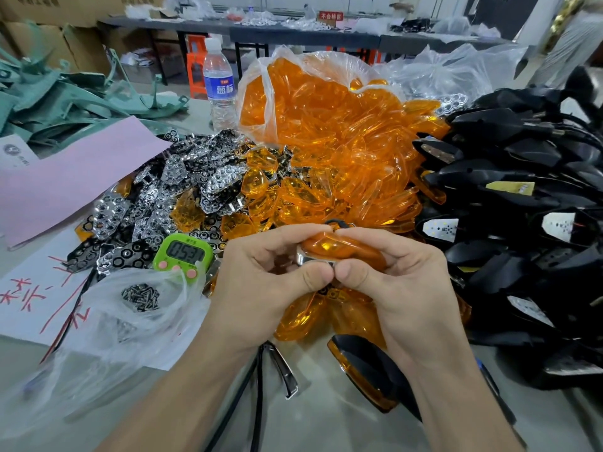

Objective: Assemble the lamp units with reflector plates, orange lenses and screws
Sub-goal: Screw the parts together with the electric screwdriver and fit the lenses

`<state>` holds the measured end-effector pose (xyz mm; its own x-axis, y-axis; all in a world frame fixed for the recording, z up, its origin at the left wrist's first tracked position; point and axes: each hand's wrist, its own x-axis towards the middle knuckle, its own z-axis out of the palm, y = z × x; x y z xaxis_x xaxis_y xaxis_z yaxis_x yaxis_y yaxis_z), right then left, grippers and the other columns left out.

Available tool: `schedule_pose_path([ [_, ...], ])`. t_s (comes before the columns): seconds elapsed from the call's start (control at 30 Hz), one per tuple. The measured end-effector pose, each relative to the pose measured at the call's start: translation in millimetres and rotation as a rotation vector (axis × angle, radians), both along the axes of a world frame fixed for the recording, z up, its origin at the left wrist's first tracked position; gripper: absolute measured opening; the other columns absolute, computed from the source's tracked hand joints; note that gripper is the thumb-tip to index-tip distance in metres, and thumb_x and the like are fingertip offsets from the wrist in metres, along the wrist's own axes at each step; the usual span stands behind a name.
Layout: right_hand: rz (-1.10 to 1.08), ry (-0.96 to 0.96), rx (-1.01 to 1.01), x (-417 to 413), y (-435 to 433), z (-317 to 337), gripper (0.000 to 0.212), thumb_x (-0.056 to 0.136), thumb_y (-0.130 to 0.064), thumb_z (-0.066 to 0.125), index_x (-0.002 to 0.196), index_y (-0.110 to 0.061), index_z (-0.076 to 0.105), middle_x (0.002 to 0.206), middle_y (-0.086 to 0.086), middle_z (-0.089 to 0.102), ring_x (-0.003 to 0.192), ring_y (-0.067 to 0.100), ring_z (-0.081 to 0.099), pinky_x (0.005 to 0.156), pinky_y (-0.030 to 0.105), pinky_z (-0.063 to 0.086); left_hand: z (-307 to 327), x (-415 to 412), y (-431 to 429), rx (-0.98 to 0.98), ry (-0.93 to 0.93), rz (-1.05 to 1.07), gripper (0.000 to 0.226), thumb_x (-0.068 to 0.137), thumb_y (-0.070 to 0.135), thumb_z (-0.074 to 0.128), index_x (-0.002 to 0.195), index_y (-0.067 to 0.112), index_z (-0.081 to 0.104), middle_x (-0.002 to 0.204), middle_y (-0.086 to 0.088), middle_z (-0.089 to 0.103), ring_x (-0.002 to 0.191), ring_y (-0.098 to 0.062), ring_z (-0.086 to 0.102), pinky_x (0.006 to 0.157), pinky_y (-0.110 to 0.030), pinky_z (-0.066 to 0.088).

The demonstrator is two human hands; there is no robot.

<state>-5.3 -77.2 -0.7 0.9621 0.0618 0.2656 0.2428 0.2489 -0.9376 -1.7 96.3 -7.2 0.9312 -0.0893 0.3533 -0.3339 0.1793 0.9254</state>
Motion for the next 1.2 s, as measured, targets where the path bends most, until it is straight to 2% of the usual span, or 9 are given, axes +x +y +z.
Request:
schedule_pose_path([
  [0.17, 0.048, -0.011, 0.074, 1, 0, -1, 0.034, 0.073, -0.008, 0.082, 0.107, -0.007, 0.079, 0.105, 0.02, 0.076, 0.103, 0.039, 0.072, 0.089, 0.045, 0.061, 2, 0, 2, -0.188, 0.248, -0.184, 0.062, 0.063, 0.041, 0.094, 0.116, 0.012, 0.078, 0.106, -0.014, 0.078, 0.098, -0.024, 0.075, 0.084, -0.036, 0.062],
  [0.37, 0.059, -0.014, 0.138, 1, 2, -3, 0.031, 0.068, -0.009, 0.082, 0.099, -0.011, 0.081, 0.101, 0.026, 0.074, 0.101, 0.047, 0.069, 0.089, 0.048, 0.059, 6, 0, 4, -0.122, 0.091, -0.192, 0.029, 0.076, 0.009, 0.082, 0.103, -0.001, 0.077, 0.093, -0.017, 0.077, 0.084, -0.022, 0.071, 0.075, -0.029, 0.058],
  [0.57, 0.011, 0.008, 0.077, -1, 6, -3, 0.029, 0.071, -0.011, 0.082, 0.099, -0.02, 0.082, 0.103, 0.018, 0.076, 0.103, 0.039, 0.071, 0.09, 0.047, 0.059, 4, 2, 5, -0.096, 0.054, -0.144, 0.03, 0.077, 0.01, 0.079, 0.106, -0.001, 0.078, 0.095, -0.017, 0.078, 0.087, -0.025, 0.073, 0.077, -0.033, 0.06],
  [0.7, -0.13, 0.112, -0.173, -1, 10, 2, 0.059, 0.082, -0.005, 0.08, 0.131, -0.036, 0.066, 0.131, -0.009, 0.067, 0.115, 0.01, 0.068, 0.091, 0.038, 0.061, 0, -2, 1, 0.142, -0.083, 0.149, 0.036, 0.071, 0.012, 0.086, 0.104, 0.025, 0.083, 0.1, 0.003, 0.081, 0.097, -0.015, 0.077, 0.083, -0.028, 0.06],
  [0.77, -0.002, 0.262, 0.051, -3, 14, 4, 0.071, 0.085, -0.006, 0.076, 0.145, -0.034, 0.051, 0.132, 0.002, 0.068, 0.104, 0.017, 0.074, 0.077, 0.034, 0.063, -3, -3, -1, 0.318, -0.218, 0.351, 0.041, 0.071, 0.013, 0.087, 0.105, 0.035, 0.08, 0.11, 0.018, 0.078, 0.113, -0.006, 0.071, 0.097, -0.024, 0.055],
  [0.87, 0.191, 0.356, 0.295, -7, 19, 5, 0.045, 0.081, -0.021, 0.066, 0.126, -0.02, 0.072, 0.114, 0.013, 0.076, 0.093, 0.022, 0.076, 0.072, 0.031, 0.061, -4, -3, -2, 0.454, -0.317, 0.35, 0.042, 0.073, 0.013, 0.084, 0.108, 0.036, 0.079, 0.122, 0.031, 0.068, 0.124, 0.002, 0.063, 0.107, -0.02, 0.047],
  [0.97, 0.166, 0.345, 0.228, -6, 19, 2, 0.027, 0.096, -0.015, 0.057, 0.114, -0.018, 0.077, 0.114, 0.009, 0.077, 0.104, 0.023, 0.075, 0.078, 0.03, 0.061, -2, -2, -2, 0.438, -0.236, 0.262, 0.039, 0.076, 0.02, 0.083, 0.105, 0.046, 0.078, 0.116, 0.029, 0.072, 0.117, -0.001, 0.068, 0.102, -0.024, 0.053],
  [1.07, 0.122, 0.29, 0.091, -4, 19, 1, 0.036, 0.107, -0.006, 0.044, 0.114, -0.019, 0.077, 0.11, 0.01, 0.078, 0.101, 0.026, 0.075, 0.081, 0.036, 0.062, 0, 3, 4, 0.142, -0.014, 0.293, 0.044, 0.076, 0.017, 0.082, 0.115, 0.036, 0.078, 0.107, 0.014, 0.079, 0.095, -0.011, 0.078, 0.076, -0.025, 0.062],
  [1.2, 0.027, 0.189, -0.167, -4, 25, -2, 0.039, 0.106, -0.005, 0.047, 0.108, -0.027, 0.08, 0.102, 0.0, 0.079, 0.097, 0.018, 0.076, 0.079, 0.036, 0.064, -2, 7, 4, 0.099, 0.144, 0.151, 0.047, 0.08, 0.019, 0.077, 0.124, 0.036, 0.074, 0.111, 0.008, 0.079, 0.104, -0.01, 0.075, 0.082, -0.024, 0.06],
])
